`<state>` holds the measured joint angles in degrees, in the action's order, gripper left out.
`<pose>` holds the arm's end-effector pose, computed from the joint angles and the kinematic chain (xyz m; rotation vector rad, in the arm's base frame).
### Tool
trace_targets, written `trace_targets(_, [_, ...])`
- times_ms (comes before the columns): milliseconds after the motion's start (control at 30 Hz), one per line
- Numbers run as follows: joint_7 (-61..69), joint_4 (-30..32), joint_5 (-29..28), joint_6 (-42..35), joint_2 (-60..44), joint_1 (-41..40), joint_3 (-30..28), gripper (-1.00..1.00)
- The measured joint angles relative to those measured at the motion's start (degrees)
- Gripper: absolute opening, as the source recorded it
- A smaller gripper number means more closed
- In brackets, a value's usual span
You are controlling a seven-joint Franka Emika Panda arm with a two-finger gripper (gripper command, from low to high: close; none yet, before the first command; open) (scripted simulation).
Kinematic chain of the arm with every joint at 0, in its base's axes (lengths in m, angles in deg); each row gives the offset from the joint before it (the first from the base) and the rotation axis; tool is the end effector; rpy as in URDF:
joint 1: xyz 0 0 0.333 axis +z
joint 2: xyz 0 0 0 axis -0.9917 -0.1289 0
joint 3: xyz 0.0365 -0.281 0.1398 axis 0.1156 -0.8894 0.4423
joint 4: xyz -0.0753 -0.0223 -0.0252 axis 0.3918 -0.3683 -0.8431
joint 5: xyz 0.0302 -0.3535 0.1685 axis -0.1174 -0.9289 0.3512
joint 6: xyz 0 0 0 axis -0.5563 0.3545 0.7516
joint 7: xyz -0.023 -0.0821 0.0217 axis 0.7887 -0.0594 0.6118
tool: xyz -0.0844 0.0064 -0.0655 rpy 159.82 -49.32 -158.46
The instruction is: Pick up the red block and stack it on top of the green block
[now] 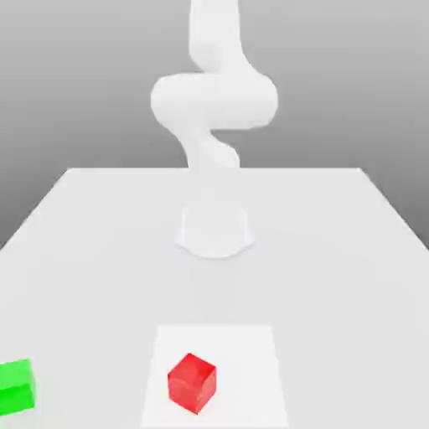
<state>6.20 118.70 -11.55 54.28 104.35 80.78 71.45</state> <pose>0.3812 0.0000 0.6690 -2.4669 1.1305 -0.9509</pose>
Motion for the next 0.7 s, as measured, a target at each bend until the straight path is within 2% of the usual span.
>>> trace_targets(467, [-18.69, 8.24, -4.3, 12.77, -29.54, -7.47, 4.75, 0.0])
trace_targets(700, [-25.73, 12.36, -3.37, 19.19, -43.87, -8.56, 4.54, 0.0])
